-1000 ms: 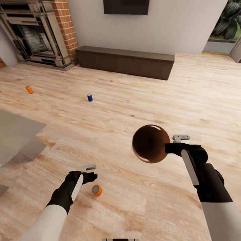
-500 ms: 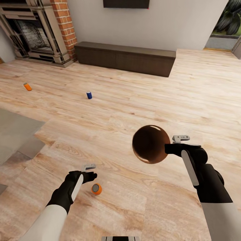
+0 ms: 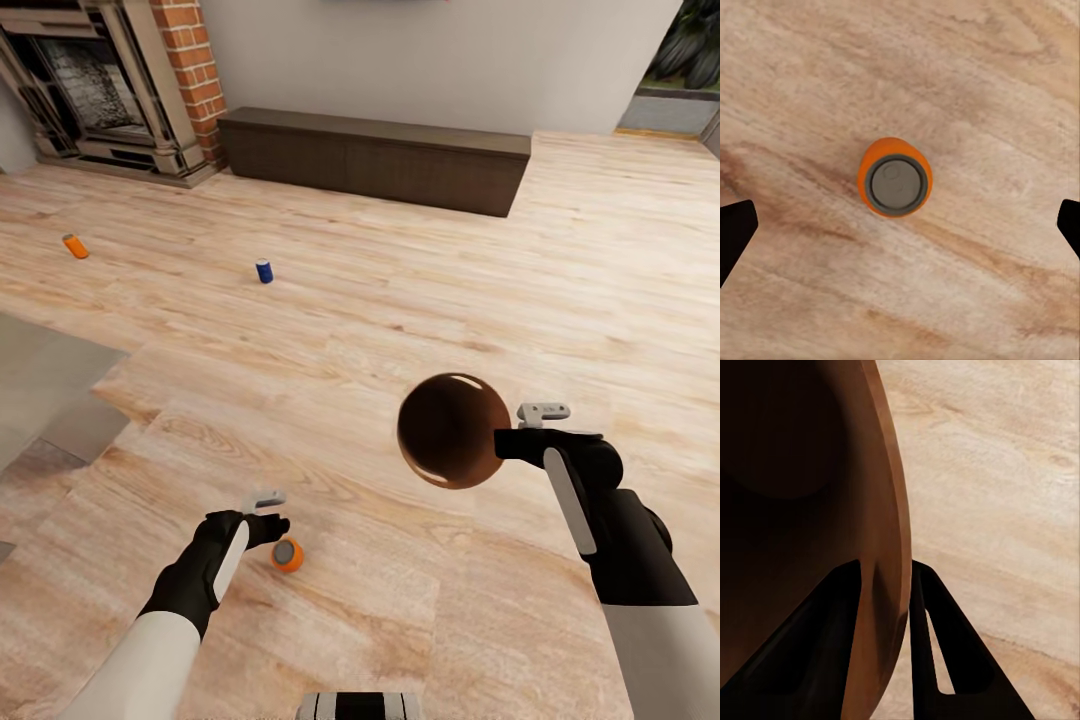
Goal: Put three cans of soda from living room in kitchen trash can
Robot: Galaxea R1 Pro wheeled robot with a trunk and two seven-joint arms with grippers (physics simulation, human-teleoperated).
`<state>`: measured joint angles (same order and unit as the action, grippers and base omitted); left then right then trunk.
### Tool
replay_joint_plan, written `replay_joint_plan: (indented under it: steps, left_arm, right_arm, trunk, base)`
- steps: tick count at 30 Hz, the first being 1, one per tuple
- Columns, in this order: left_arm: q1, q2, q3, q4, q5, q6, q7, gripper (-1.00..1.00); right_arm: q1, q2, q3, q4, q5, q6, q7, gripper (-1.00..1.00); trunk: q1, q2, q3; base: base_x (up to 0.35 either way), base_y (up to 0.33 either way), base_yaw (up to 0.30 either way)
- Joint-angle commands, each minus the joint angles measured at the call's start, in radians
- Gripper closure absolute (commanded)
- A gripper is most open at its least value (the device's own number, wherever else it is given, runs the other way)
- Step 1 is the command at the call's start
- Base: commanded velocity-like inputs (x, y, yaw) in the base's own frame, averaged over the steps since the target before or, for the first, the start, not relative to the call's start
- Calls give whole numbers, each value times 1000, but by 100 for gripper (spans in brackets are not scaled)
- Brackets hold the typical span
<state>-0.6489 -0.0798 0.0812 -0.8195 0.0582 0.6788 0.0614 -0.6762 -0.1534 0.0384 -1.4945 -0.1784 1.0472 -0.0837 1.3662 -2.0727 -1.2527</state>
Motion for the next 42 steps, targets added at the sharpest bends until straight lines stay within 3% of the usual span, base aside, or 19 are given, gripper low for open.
replay_joint_plan:
  steps: [1, 24, 42]
  left_arm:
    - [0, 0, 0, 0, 0, 0, 0, -100]
    - [0, -3, -1, 10, -3, -23, 0, -100]
    - [0, -2, 0, 10, -2, -26, 0, -100]
  right_arm:
    - [-1, 0, 0, -1, -13, 0, 2, 100]
    - [-49, -2, 0, -24, -12, 0, 1, 100]
    - [-49, 1, 5, -23, -13, 0, 1, 100]
  trunk:
    - [4, -7, -5]
    - [92, -168, -113]
    - [92, -168, -142]
  base:
    - [0, 0, 0]
    - [0, 0, 0]
    - [0, 0, 0]
